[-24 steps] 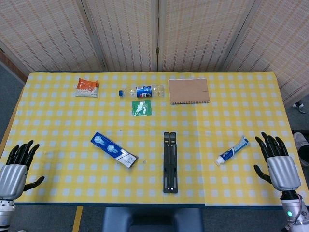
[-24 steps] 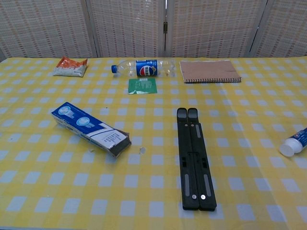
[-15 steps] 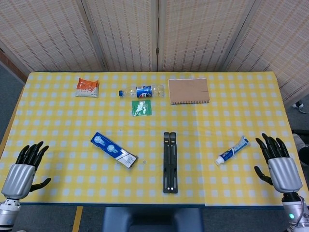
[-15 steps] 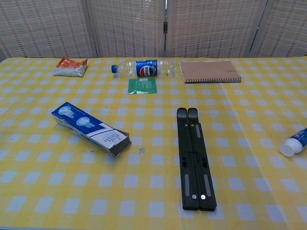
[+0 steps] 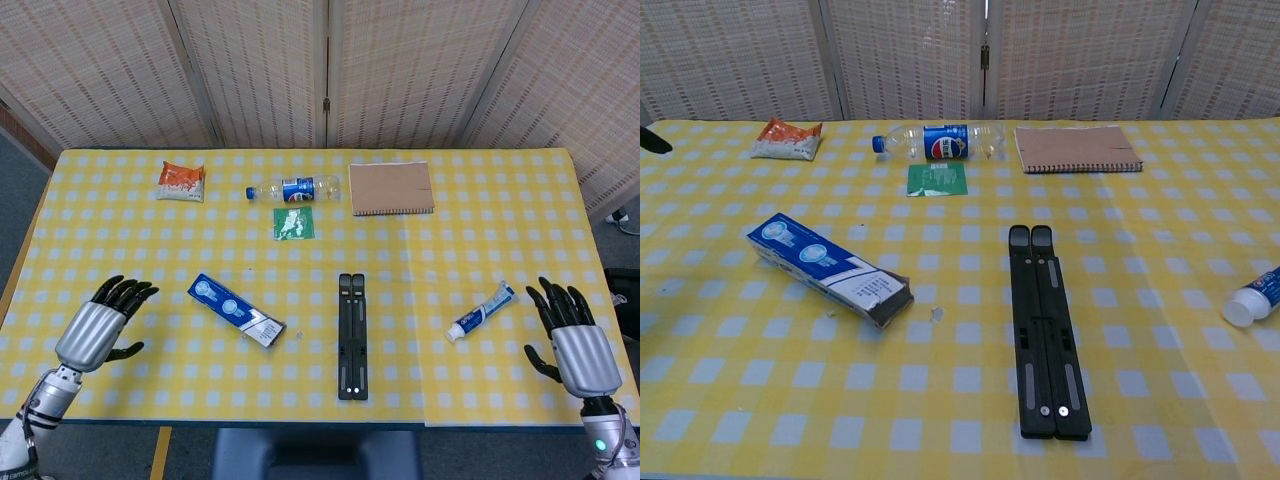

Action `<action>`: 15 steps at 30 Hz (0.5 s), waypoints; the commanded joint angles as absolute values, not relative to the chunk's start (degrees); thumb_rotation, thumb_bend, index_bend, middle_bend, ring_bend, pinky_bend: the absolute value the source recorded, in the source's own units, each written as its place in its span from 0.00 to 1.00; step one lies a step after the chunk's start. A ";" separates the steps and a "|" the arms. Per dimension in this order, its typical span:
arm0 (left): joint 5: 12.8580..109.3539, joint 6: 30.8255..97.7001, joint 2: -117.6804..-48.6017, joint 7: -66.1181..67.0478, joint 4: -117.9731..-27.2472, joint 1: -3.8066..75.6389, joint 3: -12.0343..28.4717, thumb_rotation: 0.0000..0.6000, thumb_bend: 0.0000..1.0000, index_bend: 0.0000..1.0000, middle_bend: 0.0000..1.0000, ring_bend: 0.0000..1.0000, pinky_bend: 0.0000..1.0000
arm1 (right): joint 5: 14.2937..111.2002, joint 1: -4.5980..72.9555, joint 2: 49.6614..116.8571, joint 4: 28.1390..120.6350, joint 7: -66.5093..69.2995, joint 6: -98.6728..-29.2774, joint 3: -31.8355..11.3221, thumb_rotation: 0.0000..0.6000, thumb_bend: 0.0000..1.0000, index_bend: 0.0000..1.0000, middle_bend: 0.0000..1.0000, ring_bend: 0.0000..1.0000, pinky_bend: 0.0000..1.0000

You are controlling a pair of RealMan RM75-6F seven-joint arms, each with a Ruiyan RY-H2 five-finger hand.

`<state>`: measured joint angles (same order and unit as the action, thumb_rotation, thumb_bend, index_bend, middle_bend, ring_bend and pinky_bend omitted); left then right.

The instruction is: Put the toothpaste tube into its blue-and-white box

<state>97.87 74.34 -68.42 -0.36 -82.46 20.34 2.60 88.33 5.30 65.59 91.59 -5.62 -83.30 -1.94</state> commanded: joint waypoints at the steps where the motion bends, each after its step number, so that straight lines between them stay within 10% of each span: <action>1: 99.72 70.29 -68.67 -1.94 -79.99 24.25 2.50 1.00 0.18 0.23 0.24 0.17 0.07 | 87.53 5.66 65.57 91.86 -6.07 -82.21 -1.93 1.00 0.34 0.00 0.00 0.00 0.00; 15: 102.66 62.96 -77.23 -7.93 -66.39 34.23 0.44 1.00 0.18 0.20 0.23 0.12 0.00 | 82.79 6.37 65.47 92.56 -7.95 -78.94 -2.84 1.00 0.34 0.00 0.00 0.00 0.00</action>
